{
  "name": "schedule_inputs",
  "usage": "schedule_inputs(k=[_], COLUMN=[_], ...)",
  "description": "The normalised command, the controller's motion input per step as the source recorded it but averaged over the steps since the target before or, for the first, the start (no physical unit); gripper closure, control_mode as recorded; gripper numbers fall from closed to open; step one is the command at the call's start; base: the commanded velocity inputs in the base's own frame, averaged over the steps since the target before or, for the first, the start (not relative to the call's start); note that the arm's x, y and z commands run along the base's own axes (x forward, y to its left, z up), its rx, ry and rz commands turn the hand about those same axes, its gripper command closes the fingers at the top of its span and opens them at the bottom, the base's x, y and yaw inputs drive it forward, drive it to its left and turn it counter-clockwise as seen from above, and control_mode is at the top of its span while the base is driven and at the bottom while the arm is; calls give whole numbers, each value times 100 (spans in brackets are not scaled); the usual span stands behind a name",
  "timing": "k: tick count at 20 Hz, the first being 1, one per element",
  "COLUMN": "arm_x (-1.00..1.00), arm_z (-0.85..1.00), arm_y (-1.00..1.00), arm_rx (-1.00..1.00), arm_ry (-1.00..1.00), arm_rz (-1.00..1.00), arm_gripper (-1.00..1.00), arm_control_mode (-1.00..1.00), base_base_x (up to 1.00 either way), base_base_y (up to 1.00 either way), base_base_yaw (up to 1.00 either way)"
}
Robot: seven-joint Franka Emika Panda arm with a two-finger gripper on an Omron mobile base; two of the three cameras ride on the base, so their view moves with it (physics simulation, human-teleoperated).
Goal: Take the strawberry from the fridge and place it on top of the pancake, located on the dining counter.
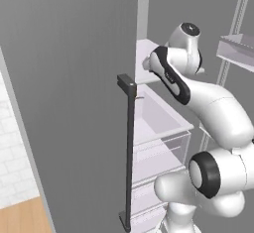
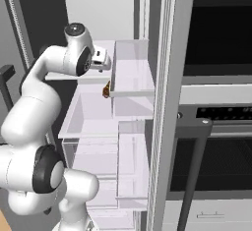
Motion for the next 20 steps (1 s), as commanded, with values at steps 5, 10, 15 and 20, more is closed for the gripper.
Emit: schedule_inputs(k=[5,10,15,20], arm_x=[54,53,48,33], arm_z=[-1,0,-1,-18], arm_y=[0,0,0,4], arm_rx=[0,0,0,0], arm_ry=[1,5,7,7], arm_rz=[2,0,0,0], arm_gripper=[-100,-100,-100,-100], arm_control_mode=[-100,-100,-100,-100], base_base_x=[0,0,0,0], base_base_y=[0,0,0,0], base_base_yaw=[0,0,0,0])
